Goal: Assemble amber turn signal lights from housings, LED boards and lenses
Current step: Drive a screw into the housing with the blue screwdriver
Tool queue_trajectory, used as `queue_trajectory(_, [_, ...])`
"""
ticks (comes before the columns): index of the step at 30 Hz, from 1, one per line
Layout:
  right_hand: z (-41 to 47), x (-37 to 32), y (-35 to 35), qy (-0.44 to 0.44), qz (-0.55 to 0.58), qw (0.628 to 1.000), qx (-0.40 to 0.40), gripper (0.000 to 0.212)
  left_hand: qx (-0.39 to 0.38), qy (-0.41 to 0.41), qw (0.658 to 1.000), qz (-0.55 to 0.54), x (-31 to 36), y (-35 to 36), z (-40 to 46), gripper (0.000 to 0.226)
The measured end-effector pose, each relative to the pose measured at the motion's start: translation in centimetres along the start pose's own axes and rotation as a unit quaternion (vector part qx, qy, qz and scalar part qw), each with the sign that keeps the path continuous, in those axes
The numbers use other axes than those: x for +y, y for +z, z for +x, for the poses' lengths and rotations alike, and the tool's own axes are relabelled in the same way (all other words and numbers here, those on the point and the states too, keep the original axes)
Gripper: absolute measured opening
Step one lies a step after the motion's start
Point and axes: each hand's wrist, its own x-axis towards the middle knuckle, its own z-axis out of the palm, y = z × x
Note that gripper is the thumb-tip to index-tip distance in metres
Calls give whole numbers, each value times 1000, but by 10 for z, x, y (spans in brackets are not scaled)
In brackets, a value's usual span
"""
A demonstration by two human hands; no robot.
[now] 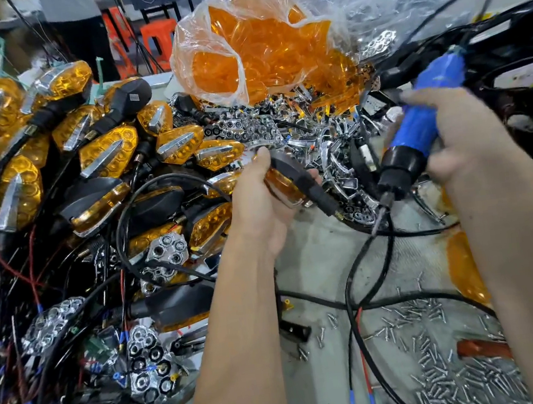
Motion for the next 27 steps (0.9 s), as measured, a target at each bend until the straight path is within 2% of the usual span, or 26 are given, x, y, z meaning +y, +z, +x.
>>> queue_trajectory(4, [5, 15, 4, -43, -199, 979, 23, 49, -23, 12, 999, 25, 0, -2, -1, 23])
queue_trajectory(7, [3, 24, 3, -112, -359, 925, 50, 46, -25, 15, 999, 15, 0, -2, -1, 28])
queue_trajectory(10, [5, 27, -2, -158, -452, 875, 70, 62, -27, 16, 999, 11, -1, 1, -2, 31])
queue_trajectory(14, [5, 25, -2, -177, -536, 821, 84, 59, -6, 24, 1000, 19, -1, 3, -2, 28])
queue_trajectory(17, [-6, 21, 8, -269, -553, 784, 86, 46, 11, 35, 999, 24, -1, 4, -2, 22])
queue_trajectory(18, [-12, 19, 14, -313, -544, 775, 67, 38, 16, 37, 999, 24, -2, 4, -2, 21])
queue_trajectory(20, [-25, 17, 28, -334, -512, 790, -40, 24, 20, 30, 999, 18, -2, 5, -1, 28])
queue_trajectory(21, [-33, 19, 36, -309, -512, 794, -115, 24, 10, 17, 1000, 6, -1, 6, -2, 38])
queue_trajectory(23, [-43, 29, 47, -263, -562, 753, -217, 39, -10, -10, 1000, -18, 1, 7, -4, 59])
queue_trajectory(25, [-45, 42, 51, -277, -596, 718, -232, 47, -14, -9, 1000, -27, 0, 6, -4, 66])
queue_trajectory(27, [-43, 46, 52, -299, -588, 718, -221, 42, -19, -2, 999, -33, -1, 5, -1, 64])
